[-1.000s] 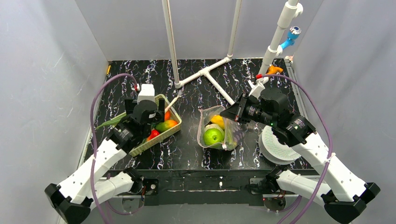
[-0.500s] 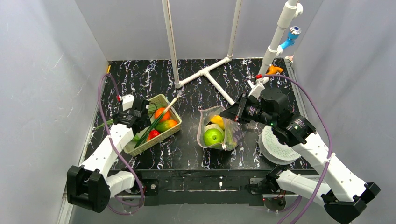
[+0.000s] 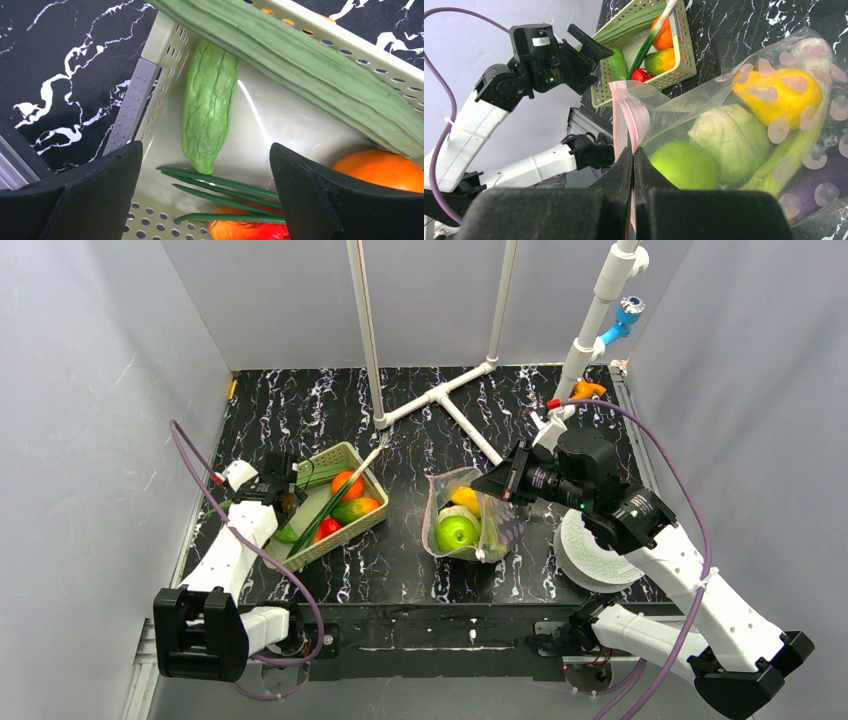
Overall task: Place the food in the zip-top bag and seal the zipper
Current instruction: Pick up the fake vegetable from the bin.
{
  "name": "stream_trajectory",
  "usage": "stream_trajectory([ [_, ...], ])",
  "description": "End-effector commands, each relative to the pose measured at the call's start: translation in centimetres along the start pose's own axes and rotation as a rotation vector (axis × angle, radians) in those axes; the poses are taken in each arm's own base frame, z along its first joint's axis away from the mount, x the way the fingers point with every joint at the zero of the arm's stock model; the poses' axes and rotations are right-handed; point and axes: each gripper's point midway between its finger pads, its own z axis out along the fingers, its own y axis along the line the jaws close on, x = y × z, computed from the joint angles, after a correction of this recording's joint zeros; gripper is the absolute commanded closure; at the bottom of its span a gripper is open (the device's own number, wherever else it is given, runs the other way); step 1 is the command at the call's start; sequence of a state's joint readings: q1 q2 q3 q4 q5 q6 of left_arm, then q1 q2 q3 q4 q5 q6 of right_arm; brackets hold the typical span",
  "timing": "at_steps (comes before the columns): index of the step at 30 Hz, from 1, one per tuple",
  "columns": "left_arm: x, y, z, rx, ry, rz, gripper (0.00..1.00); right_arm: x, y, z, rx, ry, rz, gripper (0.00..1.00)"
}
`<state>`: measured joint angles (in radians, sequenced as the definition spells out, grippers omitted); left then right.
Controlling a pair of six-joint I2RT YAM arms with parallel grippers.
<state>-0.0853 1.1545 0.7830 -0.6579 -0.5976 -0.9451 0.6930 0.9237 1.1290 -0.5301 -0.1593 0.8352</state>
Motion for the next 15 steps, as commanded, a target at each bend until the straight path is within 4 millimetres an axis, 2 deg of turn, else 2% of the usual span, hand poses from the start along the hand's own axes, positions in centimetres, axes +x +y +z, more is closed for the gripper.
stream_trajectory([
  [1, 0.5, 0.3, 0.5, -0.03, 0.023, -0.079, 0.02, -1.3, 1.2, -0.2, -0.043, -0.046, -0.016, 0.99],
  [9, 1.6, 0.3, 1.5, -0.051, 0.075, -0.094, 0.02, -1.3, 1.1, 0.3, -0.04, -0.039, -0.018, 0.99],
  [13, 2.5, 0.3, 2.0, -0.066, 0.123, -0.125, 0.11, -1.3, 1.0, 0.3, -0.039, -0.039, -0.02, 0.99],
  [15, 3.1, 0.2, 2.3, -0.061, 0.151, -0.137, 0.12, -1.3, 1.0, 0.2, -0.04, -0.039, -0.02, 0.99],
])
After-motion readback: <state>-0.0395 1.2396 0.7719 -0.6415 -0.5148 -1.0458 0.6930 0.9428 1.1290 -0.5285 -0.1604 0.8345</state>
